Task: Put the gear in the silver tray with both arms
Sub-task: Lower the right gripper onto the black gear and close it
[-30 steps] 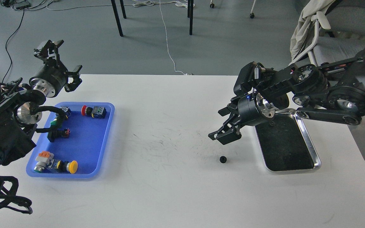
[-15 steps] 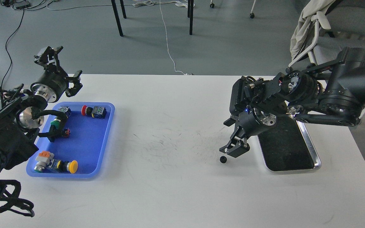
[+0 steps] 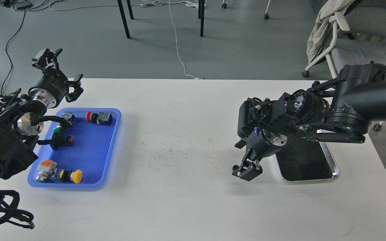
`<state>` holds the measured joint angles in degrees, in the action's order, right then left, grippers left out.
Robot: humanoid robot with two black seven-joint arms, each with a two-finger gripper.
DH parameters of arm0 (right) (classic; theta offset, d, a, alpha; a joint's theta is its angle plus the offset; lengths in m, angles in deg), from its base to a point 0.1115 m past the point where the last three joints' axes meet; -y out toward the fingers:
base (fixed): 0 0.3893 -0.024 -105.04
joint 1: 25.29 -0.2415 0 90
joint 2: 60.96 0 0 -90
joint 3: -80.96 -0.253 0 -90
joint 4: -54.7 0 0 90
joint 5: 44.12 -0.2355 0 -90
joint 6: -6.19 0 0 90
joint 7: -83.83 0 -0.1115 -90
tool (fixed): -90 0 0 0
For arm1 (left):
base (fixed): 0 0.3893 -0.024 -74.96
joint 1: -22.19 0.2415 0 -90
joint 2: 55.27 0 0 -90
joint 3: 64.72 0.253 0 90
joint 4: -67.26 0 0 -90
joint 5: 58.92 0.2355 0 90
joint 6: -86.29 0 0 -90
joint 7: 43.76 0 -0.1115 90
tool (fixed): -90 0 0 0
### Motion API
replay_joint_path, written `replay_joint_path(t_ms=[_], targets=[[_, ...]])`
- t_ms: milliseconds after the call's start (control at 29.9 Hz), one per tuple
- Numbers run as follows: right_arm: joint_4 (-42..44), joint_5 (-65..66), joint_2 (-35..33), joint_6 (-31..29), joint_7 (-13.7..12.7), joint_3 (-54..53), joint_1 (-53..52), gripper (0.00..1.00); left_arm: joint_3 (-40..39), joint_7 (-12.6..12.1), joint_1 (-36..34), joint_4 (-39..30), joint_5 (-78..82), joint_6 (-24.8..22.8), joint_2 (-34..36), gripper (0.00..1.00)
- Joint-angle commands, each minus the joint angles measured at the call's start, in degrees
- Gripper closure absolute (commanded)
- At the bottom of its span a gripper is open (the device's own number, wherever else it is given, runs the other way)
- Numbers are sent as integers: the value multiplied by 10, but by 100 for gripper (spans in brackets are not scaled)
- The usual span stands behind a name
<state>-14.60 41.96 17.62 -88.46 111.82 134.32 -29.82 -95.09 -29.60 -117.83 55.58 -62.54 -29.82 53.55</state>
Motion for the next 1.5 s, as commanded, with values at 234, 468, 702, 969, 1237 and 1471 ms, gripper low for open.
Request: replay_joint_path(t_ms=[234,468,702,969,1237,1471], targets=[[51,-3,19,0,0,4,51,14,-1,4,-3,-1,-1,-5,8,1],[58,-2,56,-1,0,6,51,25,-3,5,-3,-2,-6,-5,10,1],[67,0,61,-16,0,10,51,35,-3,5,-4,-2,-6,-5,13,2],[87,-1,63,-16,0,10,64,39,-4,14,-3,-5,-14,-9,13,1],[88,0,72,-16,0,10,65,55,-3,14,-3,-5,-14,-10,13,1],[94,1,78,-16,0,10,67,61,-2,14,-3,-5,-14,-10,13,1]])
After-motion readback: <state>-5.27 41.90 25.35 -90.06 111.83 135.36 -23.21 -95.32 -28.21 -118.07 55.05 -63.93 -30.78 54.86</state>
